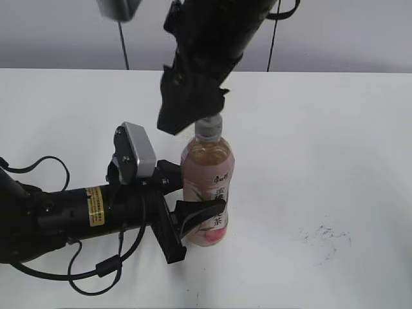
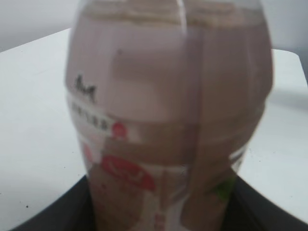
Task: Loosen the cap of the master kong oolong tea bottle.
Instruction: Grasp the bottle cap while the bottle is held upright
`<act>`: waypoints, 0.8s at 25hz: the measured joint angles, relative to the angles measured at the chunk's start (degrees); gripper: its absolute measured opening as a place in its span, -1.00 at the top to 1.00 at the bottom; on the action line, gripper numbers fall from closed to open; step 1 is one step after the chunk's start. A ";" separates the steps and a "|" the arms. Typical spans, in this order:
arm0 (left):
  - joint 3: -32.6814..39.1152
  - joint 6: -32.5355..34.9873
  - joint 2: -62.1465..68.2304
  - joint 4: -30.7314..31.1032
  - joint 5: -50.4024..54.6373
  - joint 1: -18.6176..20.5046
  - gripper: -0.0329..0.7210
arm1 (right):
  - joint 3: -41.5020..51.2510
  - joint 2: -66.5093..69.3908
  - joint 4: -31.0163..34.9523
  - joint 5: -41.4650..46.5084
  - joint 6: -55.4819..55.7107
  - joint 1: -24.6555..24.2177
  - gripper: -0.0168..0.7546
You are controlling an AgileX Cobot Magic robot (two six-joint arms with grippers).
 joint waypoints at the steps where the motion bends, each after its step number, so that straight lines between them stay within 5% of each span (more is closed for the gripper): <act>1: 0.00 0.00 0.00 0.00 0.00 0.00 -0.08 | -1.06 -0.09 0.02 0.00 5.10 0.00 -0.58; 9: 0.00 0.00 0.00 0.00 0.00 0.00 -0.08 | -7.91 -0.61 -7.75 4.41 53.49 0.00 -0.54; 20: 0.00 0.00 0.00 -0.01 0.00 0.00 -0.08 | 1.08 1.23 -8.93 5.24 59.57 0.00 -0.37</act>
